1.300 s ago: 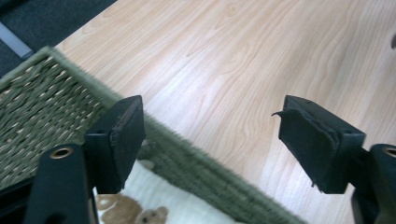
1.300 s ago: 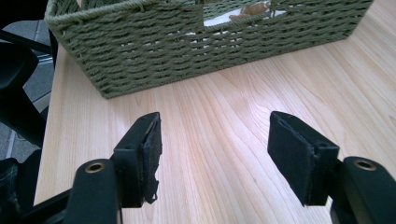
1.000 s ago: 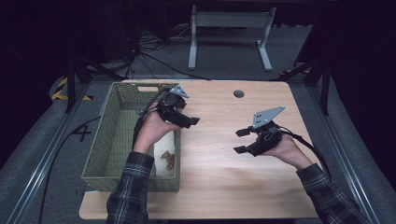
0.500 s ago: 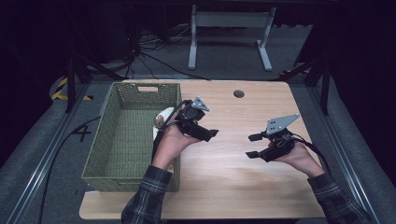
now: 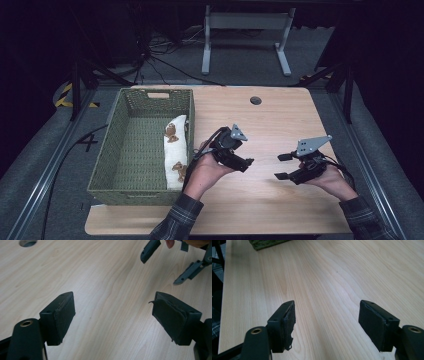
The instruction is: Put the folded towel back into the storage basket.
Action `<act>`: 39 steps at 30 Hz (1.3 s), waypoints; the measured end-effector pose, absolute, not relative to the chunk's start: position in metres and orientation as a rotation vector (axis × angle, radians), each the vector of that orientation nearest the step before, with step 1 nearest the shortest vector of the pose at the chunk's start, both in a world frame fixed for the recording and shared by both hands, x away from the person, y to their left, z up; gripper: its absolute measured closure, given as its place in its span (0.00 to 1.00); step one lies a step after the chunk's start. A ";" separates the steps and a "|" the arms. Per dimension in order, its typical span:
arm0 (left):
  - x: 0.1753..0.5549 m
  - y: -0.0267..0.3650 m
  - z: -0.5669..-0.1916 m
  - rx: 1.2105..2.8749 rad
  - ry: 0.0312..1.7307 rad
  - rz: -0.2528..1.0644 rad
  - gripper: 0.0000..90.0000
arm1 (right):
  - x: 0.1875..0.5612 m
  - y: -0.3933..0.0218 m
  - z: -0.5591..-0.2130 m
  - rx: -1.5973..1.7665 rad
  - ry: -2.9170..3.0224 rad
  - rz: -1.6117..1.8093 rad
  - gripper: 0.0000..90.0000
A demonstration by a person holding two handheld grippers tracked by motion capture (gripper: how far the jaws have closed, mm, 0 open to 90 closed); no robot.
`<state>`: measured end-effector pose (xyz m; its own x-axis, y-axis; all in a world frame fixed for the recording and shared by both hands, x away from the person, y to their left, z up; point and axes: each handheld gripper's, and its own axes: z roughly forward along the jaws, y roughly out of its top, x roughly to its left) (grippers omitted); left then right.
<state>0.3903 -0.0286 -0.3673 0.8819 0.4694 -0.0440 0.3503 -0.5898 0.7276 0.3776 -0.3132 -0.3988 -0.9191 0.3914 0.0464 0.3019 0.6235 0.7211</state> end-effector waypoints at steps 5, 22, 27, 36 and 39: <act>0.385 -0.039 -0.383 2.277 0.572 0.181 0.21 | 0.375 -0.324 -0.408 0.615 2.720 1.168 0.32; 0.366 -0.050 -0.446 2.320 0.550 0.131 0.19 | 0.355 -0.353 -0.451 0.712 2.721 1.055 0.28; 0.362 -0.054 -0.460 2.364 0.526 0.115 0.17 | 0.353 -0.355 -0.457 0.709 2.712 1.031 0.26; 0.358 -0.055 -0.467 2.387 0.471 0.155 0.14 | 0.350 -0.353 -0.460 0.668 2.679 1.013 0.23; 0.358 -0.055 -0.468 2.382 0.457 0.159 0.13 | 0.350 -0.353 -0.460 0.668 2.679 1.013 0.23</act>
